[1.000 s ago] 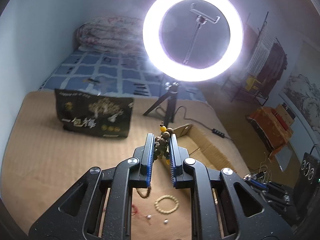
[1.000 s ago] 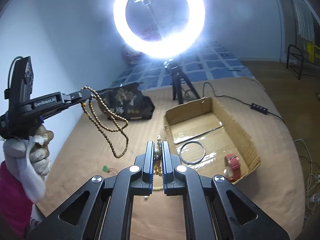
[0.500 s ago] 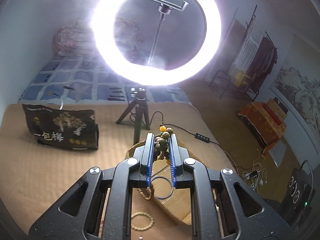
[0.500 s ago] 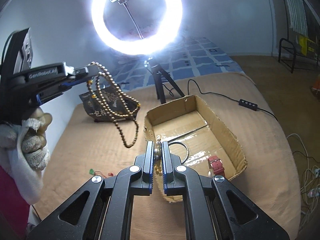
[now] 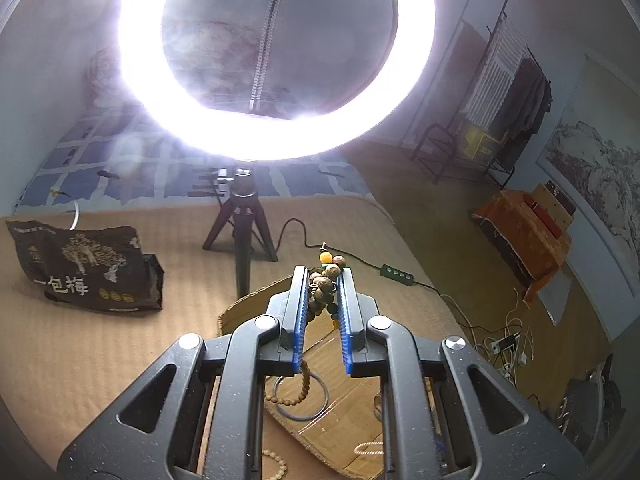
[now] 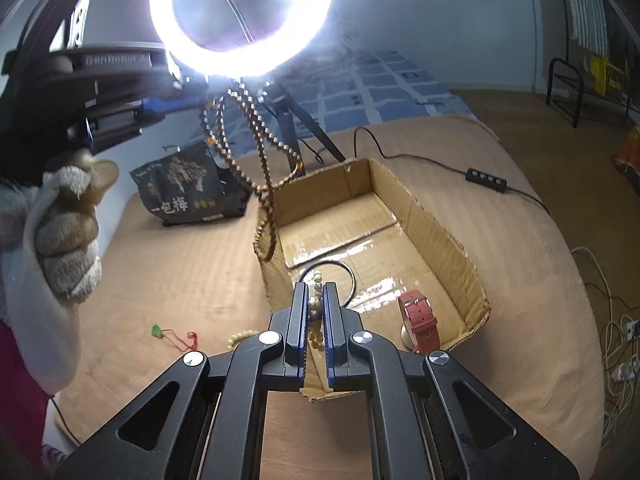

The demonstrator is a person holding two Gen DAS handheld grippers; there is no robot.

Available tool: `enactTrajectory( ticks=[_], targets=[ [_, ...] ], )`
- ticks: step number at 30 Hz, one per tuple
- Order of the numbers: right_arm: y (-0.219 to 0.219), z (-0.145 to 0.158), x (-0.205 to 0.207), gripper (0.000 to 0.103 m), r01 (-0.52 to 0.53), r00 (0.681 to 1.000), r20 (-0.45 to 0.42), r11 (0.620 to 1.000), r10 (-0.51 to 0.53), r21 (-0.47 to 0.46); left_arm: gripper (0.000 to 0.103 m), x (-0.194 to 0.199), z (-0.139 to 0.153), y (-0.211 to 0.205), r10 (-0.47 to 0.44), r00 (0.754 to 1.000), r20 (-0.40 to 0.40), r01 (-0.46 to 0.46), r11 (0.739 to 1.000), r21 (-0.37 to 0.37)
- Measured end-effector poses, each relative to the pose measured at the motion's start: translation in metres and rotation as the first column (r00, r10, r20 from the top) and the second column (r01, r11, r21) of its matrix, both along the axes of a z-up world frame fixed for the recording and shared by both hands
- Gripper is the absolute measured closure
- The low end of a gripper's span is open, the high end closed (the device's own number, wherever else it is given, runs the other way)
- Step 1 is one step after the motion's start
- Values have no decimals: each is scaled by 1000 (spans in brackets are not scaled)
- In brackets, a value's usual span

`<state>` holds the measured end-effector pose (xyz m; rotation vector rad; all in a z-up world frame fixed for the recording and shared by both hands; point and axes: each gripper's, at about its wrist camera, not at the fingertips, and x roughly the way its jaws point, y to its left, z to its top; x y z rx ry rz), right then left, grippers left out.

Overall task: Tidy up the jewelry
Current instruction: 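Lift both strands over the cardboard box and open both tools, then move both tools back toward the jade pendant and yellow bracelet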

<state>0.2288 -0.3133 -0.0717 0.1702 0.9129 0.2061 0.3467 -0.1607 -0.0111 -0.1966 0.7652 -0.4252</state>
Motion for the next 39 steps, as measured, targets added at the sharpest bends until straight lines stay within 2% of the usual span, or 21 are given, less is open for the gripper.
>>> enactTrajectory(
  ticks=[7, 13, 14, 15, 16, 17, 30, 39],
  targets=[
    [0, -12, 3, 98, 3, 999, -39, 1000, -4, -9, 90, 10, -16, -14, -18, 999, -33, 18, 1000, 16],
    [0, -18, 6, 95, 17, 997, -71, 1000, -19, -26, 89, 16, -35, -19, -40, 995, -94, 44, 998, 33],
    [0, -18, 6, 85, 24, 996, -80, 999, -27, -39, 79, 16, -36, -19, -40, 994, -99, 45, 998, 40],
    [0, -19, 8, 76, 31, 996, -85, 998, -35, -48, 64, 16, -37, -19, -38, 994, -99, 43, 998, 50],
    [-1, -19, 8, 54, 47, 995, -85, 997, -52, -62, 62, 15, -38, -19, -38, 995, -93, 43, 998, 54],
    [-2, -18, 6, 44, 57, 995, -76, 996, -62, -68, 62, 14, -37, -19, -35, 996, -88, 41, 997, 60],
    [9, -2, -3, 44, 30, 999, -35, 997, -33, -77, 62, -5, -30, 8, 5, 998, -67, 1, 996, 90],
    [30, 12, -14, 44, -35, 999, 7, 998, 35, -59, 62, -44, -11, 66, 63, 998, -20, -59, 986, 154]
  ],
)
